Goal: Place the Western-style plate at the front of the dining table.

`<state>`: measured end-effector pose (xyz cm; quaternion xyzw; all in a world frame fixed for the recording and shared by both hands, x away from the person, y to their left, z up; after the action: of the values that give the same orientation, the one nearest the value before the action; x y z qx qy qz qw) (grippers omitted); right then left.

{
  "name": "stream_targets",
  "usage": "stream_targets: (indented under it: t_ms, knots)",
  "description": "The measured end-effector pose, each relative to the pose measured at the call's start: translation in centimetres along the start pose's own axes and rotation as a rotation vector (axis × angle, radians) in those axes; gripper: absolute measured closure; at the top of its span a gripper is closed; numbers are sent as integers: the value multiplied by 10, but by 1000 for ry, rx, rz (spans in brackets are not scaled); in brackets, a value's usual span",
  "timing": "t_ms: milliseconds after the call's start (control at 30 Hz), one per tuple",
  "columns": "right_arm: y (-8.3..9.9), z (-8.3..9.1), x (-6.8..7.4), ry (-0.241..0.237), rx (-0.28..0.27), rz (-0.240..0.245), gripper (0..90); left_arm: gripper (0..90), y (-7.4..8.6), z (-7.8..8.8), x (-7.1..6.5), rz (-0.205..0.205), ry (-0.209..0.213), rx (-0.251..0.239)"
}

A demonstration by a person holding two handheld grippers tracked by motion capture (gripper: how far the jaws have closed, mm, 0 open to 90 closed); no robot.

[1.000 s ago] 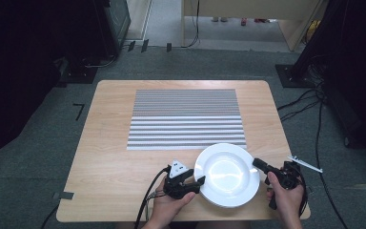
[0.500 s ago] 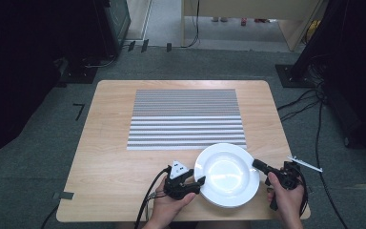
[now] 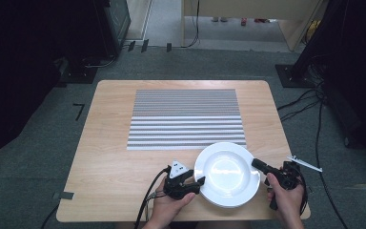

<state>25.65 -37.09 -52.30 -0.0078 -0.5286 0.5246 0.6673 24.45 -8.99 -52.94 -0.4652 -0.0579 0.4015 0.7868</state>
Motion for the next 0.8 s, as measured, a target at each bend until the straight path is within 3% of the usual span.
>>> stream_targets:
  t_ms: [233,567,800]
  knots:
    - [-1,3,4,-44,-19,30,814,454,0,0,0,-1,-4,-3]
    - [-3,5,11,-38,-62,117,818,454,-1,0,0,8,3,-4]
    - [-3,-4,8,-11,-61,103,814,445,0,0,0,19,7,-6]
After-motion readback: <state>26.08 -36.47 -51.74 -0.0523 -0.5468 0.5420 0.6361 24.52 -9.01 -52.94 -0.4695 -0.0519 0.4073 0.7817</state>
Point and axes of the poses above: each handheld gripper's, and its own axes: z roughly backward along the jaws, y roughly out of its underside, x roughly to its left, the point moved 6 cm from there along -z, roughly forward along the jaws, and after that the axes turned 5 degrees about -z, right-handed, at the moved point
